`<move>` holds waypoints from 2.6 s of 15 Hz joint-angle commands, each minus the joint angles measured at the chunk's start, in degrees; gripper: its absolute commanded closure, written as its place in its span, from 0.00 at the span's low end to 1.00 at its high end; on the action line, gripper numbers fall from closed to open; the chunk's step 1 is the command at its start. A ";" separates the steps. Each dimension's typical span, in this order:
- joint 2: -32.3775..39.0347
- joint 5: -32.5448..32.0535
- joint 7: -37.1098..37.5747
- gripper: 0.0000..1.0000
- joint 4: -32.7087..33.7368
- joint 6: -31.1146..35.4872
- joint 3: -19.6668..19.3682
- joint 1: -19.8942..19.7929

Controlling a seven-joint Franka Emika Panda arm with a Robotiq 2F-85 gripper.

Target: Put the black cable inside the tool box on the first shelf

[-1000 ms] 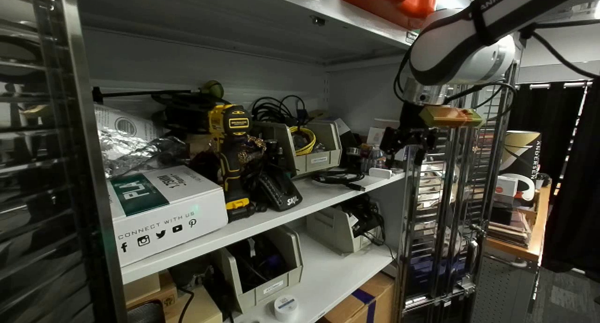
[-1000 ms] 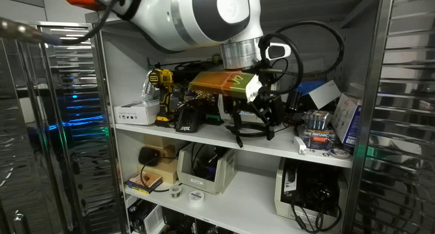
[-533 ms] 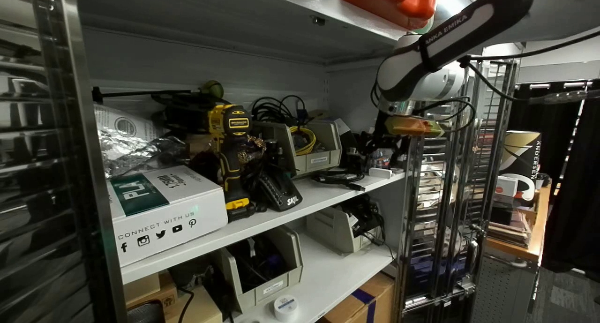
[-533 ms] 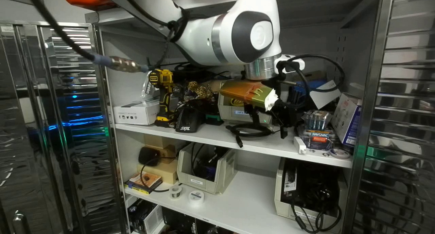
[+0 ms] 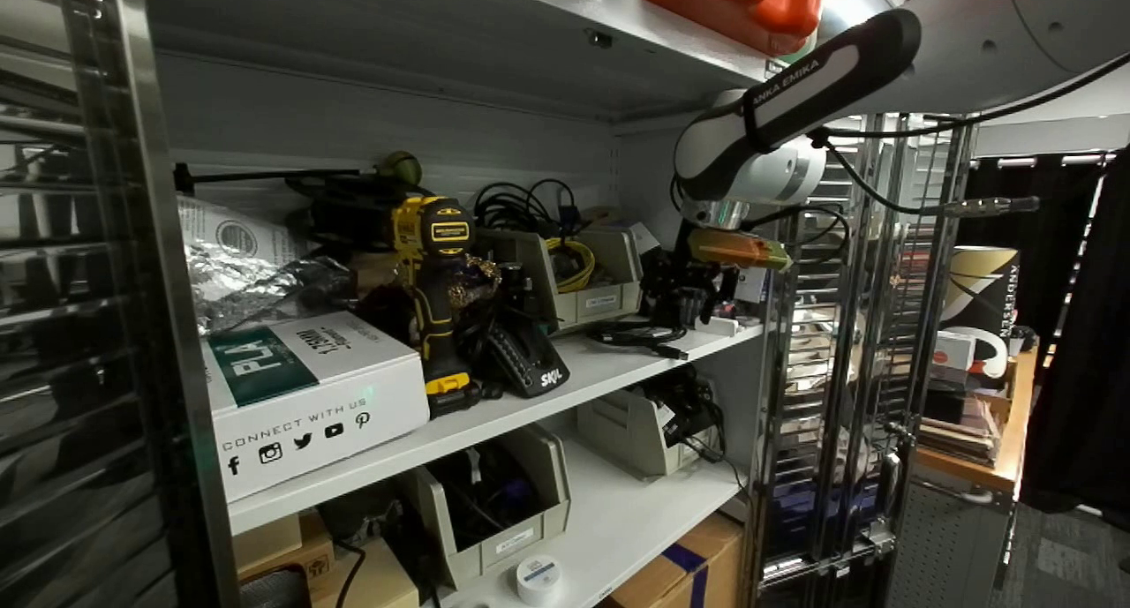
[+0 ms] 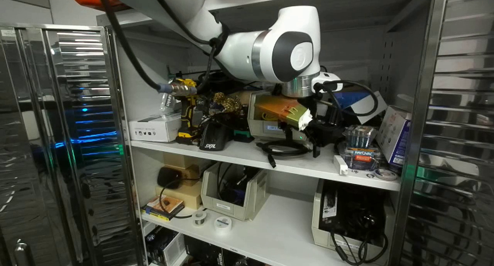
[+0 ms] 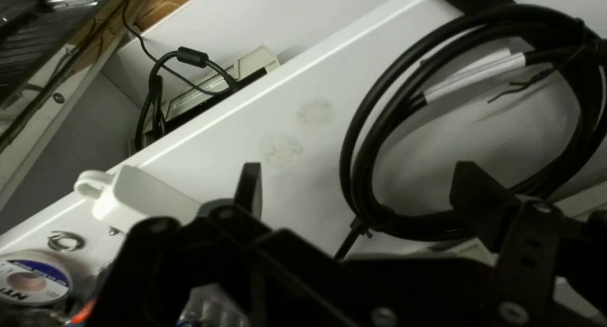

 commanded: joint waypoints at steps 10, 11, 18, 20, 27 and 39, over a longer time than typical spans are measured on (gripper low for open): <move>2.03 -0.19 3.75 0.62 3.31 -6.79 -0.42 1.11; 2.11 -0.30 3.61 0.70 3.08 -6.18 -0.37 1.19; -0.11 -1.14 4.94 0.85 0.37 -3.77 -0.59 2.15; -2.00 -1.80 4.96 0.83 -1.39 -2.97 -0.70 2.38; -15.94 -3.09 3.56 0.88 -13.88 2.87 0.00 2.73; -24.64 1.75 6.48 0.91 -25.24 21.39 0.69 2.19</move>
